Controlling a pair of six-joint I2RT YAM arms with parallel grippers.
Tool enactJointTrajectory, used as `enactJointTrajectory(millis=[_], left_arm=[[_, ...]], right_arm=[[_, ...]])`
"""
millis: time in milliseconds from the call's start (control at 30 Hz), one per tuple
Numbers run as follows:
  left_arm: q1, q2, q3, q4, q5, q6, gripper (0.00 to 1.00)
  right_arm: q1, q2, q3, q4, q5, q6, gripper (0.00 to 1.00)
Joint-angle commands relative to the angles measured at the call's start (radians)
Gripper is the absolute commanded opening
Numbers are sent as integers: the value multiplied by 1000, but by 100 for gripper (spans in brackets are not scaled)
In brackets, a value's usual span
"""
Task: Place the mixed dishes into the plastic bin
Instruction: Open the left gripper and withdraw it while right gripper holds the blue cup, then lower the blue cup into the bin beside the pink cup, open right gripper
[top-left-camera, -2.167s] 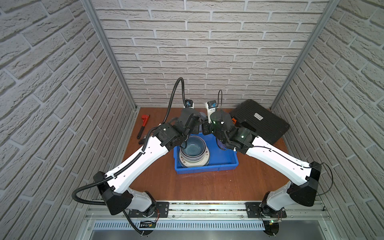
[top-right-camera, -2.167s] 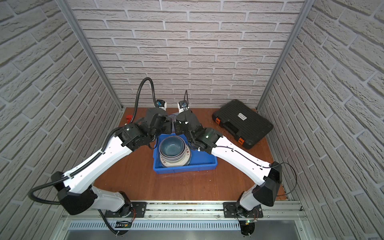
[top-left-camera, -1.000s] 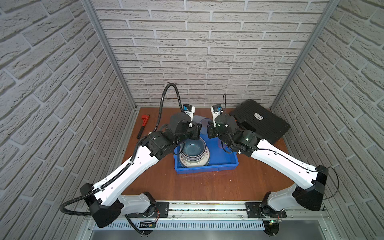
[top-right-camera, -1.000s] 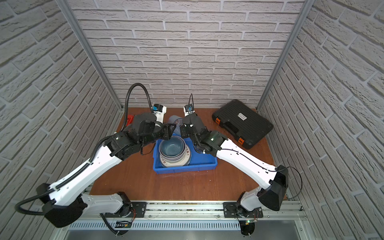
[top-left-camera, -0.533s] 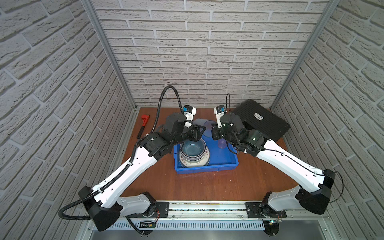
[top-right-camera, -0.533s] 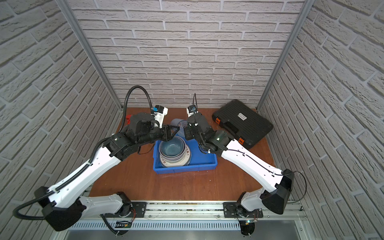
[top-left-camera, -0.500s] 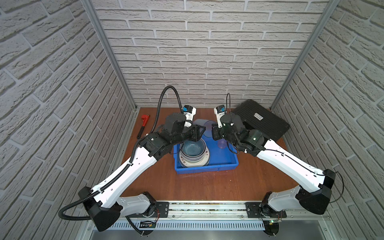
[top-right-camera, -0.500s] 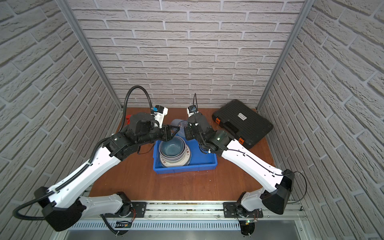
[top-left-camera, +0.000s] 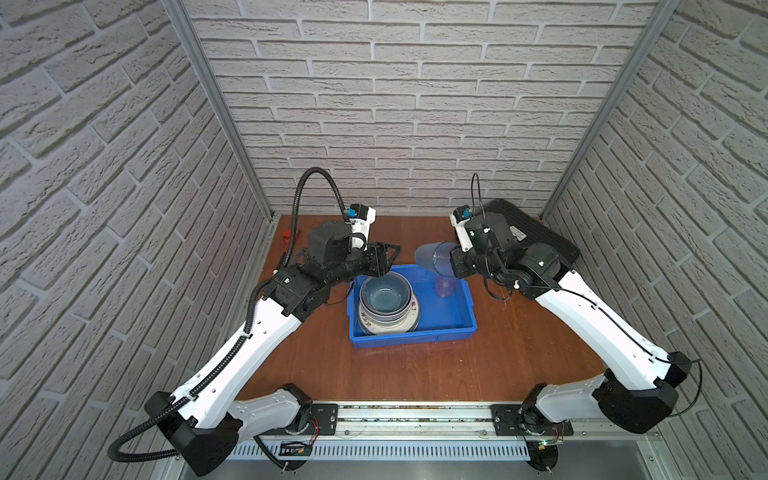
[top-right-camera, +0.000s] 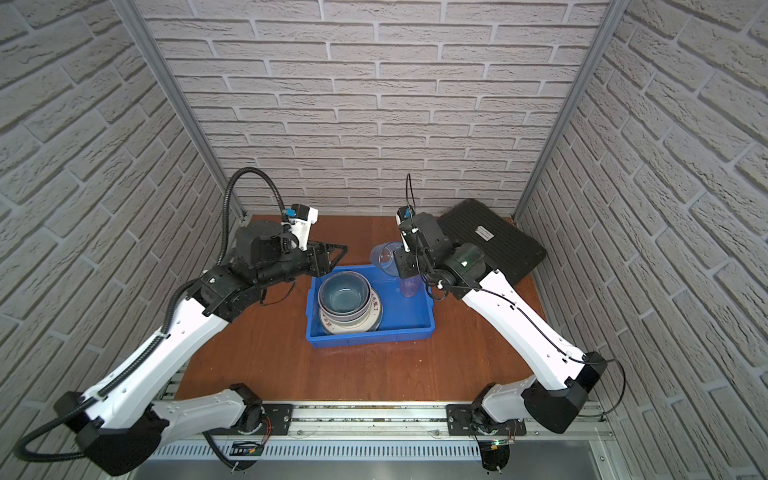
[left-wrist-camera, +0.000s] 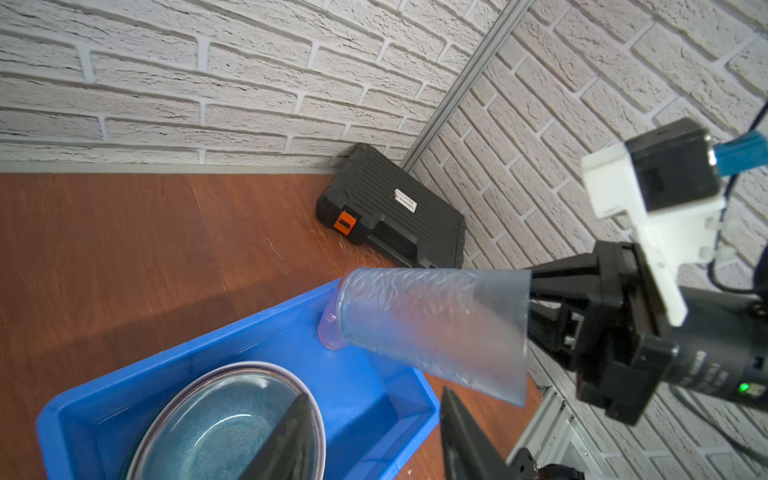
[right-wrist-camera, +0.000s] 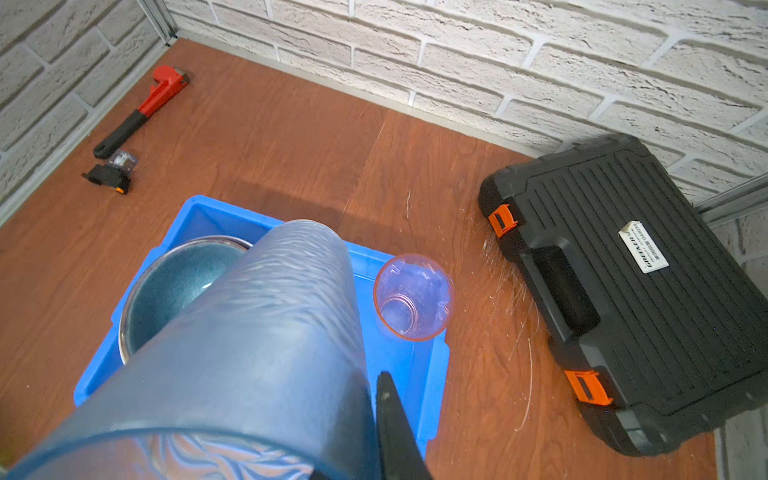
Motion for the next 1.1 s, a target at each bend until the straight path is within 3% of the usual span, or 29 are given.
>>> enactJointTrajectory(millis=[0,200,467,600,1067], left_arm=[[31,-32,-17,1,-1,40,51],[108,-68,-27,-57,-24,67,57],[196,-135,-61,-129,-70,111,80],[234,-157,-79,-148,-85,124,87],[317,-172,-115,-158,-89,142,94]], right_arm=[[-12,4,64,-126,-40,-49,6],[-31,68,80,-263,-71,-62,6],[-57,117,45,-303,-75,-42,6],[-71,148,32,-336,-80,-44,6],[-97,117,-154,-272,-127,-11,6]])
